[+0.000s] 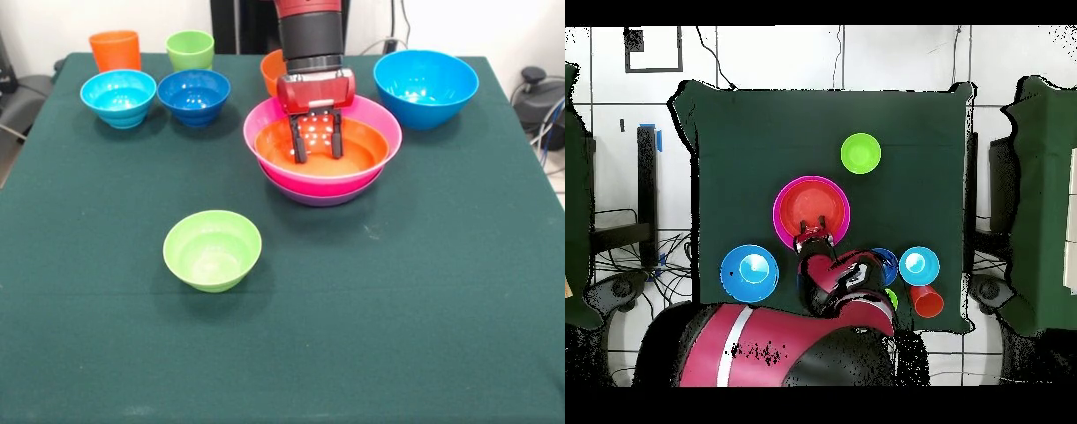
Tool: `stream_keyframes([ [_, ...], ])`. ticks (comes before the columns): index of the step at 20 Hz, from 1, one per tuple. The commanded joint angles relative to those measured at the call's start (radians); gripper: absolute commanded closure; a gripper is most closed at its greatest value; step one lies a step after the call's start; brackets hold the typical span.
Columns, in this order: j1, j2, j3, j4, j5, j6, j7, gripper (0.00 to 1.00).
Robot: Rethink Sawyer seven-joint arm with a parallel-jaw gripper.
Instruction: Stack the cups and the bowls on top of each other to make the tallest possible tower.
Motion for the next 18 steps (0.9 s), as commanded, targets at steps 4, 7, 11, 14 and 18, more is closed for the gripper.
stream_keyframes([
  [4, 0.014, 0.278, 0.12, -0.319, 0.122, 0.156, 0.036, 0.0],
  [7, 0.021, 0.279, 0.112, -0.318, 0.129, 0.15, 0.041, 0.0],
  [11, 0.037, 0.282, 0.094, -0.315, 0.145, 0.139, 0.044, 0.0],
  [14, 0.039, 0.283, 0.092, -0.319, 0.144, 0.141, 0.048, 0.0],
  [18, 0.041, 0.28, 0.09, -0.318, 0.139, 0.141, 0.053, 0.0],
])
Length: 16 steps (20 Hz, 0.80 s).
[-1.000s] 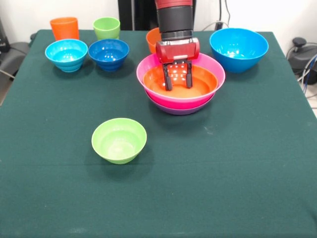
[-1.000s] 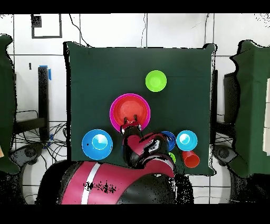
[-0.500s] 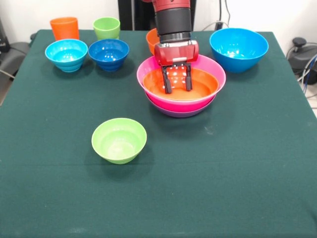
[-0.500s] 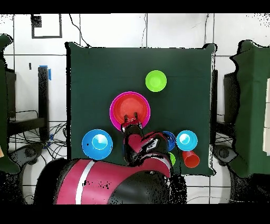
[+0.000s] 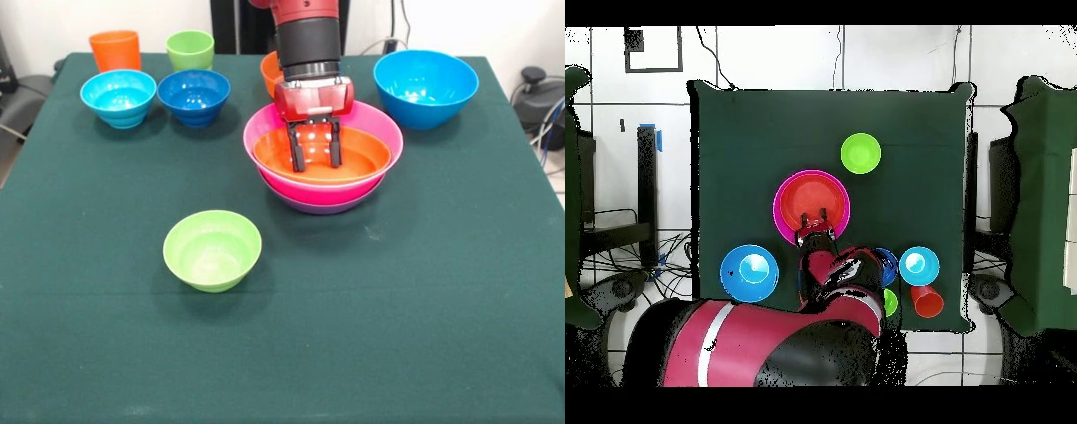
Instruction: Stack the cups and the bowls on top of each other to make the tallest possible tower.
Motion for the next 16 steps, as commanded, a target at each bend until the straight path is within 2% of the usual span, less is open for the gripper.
stream_keyframes([
  [1, -0.004, 0.236, 0.151, -0.266, 0.111, 0.21, 0.053, 0.0],
  [16, 0.006, 0.233, 0.142, -0.267, 0.111, 0.212, 0.063, 0.0],
])
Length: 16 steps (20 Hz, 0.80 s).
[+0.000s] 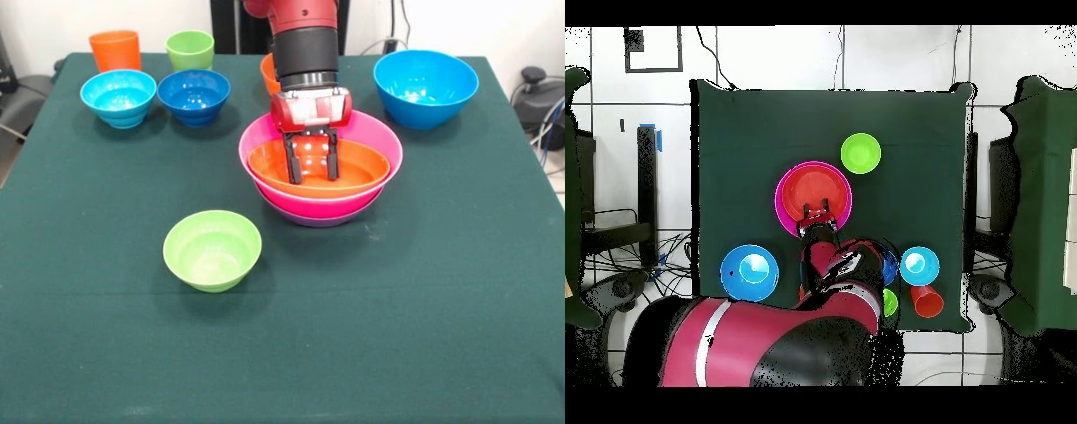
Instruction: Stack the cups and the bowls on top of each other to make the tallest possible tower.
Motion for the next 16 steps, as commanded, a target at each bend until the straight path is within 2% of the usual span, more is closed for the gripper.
stream_keyframes([
  [1, -0.001, 0.215, 0.156, -0.211, 0.093, 0.214, 0.064, 0.0],
  [16, 0.005, 0.211, 0.151, -0.211, 0.092, 0.218, 0.071, 0.0],
])
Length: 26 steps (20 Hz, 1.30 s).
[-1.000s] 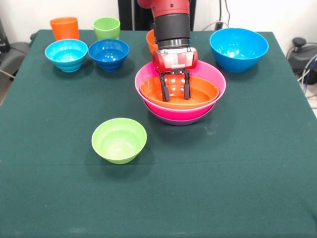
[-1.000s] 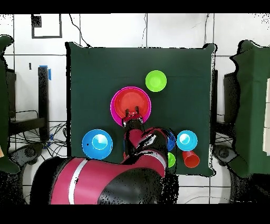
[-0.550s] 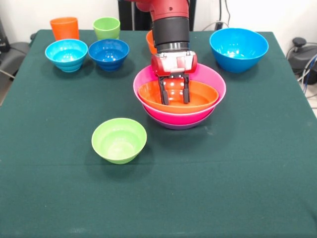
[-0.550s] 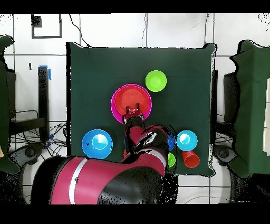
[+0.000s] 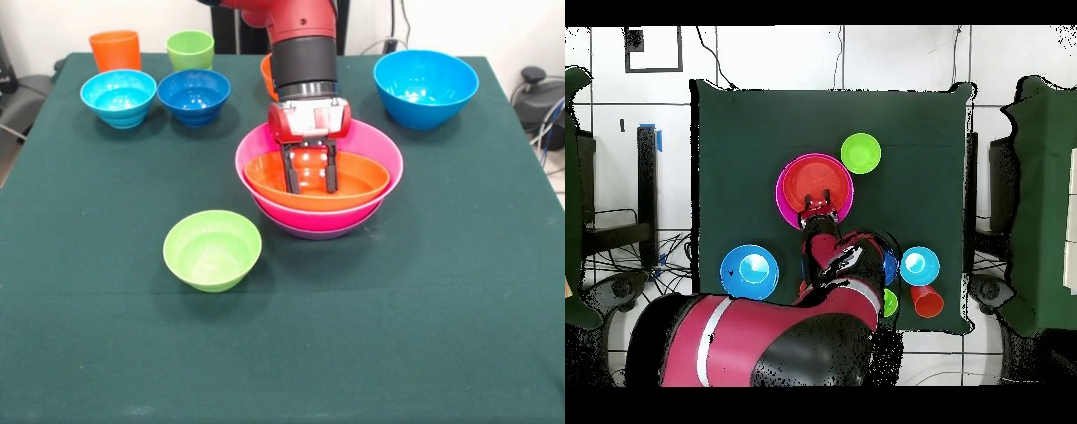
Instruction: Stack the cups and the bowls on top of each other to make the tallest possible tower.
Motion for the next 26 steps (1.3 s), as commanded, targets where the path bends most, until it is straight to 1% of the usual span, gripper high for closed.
stream_keyframes([
  [1, 0.006, 0.196, 0.154, -0.162, 0.077, 0.217, 0.071, 0.0],
  [15, 0.009, 0.196, 0.151, -0.161, 0.08, 0.215, 0.074, 0.0],
  [26, 0.002, 0.192, 0.161, -0.162, 0.064, 0.219, 0.077, 0.0],
])
